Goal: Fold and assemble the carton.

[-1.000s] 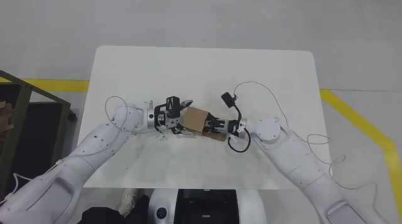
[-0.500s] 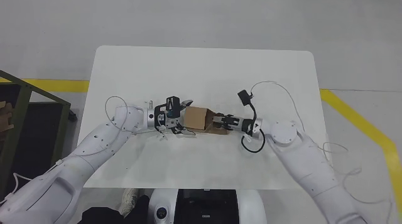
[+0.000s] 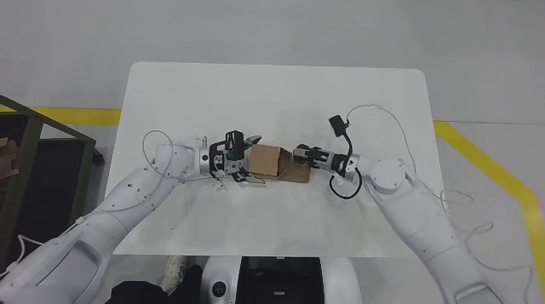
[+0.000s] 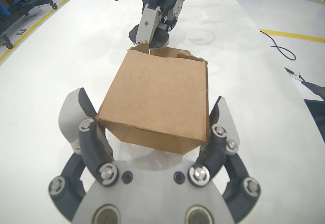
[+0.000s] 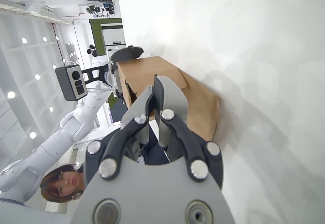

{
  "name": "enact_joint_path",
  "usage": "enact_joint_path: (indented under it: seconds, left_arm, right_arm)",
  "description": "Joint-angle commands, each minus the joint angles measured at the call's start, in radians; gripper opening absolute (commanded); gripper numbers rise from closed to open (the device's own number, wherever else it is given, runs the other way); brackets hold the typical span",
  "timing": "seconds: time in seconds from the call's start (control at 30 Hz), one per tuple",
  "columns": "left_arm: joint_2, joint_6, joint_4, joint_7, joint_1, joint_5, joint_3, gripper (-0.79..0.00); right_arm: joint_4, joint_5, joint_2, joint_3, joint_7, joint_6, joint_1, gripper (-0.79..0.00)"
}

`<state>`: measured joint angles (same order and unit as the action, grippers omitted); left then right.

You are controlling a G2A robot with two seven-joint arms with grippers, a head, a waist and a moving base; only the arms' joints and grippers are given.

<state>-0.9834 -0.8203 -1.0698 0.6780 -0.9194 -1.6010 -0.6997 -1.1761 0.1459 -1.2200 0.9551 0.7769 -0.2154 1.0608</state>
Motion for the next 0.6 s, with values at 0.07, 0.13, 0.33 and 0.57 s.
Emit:
enact_joint_path:
  seconds: [0.07, 0.13, 0.33, 0.57]
  left_arm:
    - [0.000, 0.000, 0.000, 0.000, 0.000, 0.000, 0.000, 0.000]
    - [0.000, 0.000, 0.000, 0.000, 0.000, 0.000, 0.000, 0.000]
    - [0.000, 0.000, 0.000, 0.000, 0.000, 0.000, 0.000, 0.000]
    - [0.000, 0.000, 0.000, 0.000, 0.000, 0.000, 0.000, 0.000]
  right_arm:
    - [0.028, -0.008, -0.009, -0.029, 0.028, -0.031, -0.017, -0.785]
    - [0.033, -0.015, -0.010, -0.036, 0.036, -0.032, -0.017, -0.785]
    - [0.025, -0.029, -0.012, -0.046, 0.042, -0.031, -0.004, -0.785]
    - [-0.003, -0.003, -0.021, -0.059, 0.005, -0.007, 0.011, -0.785]
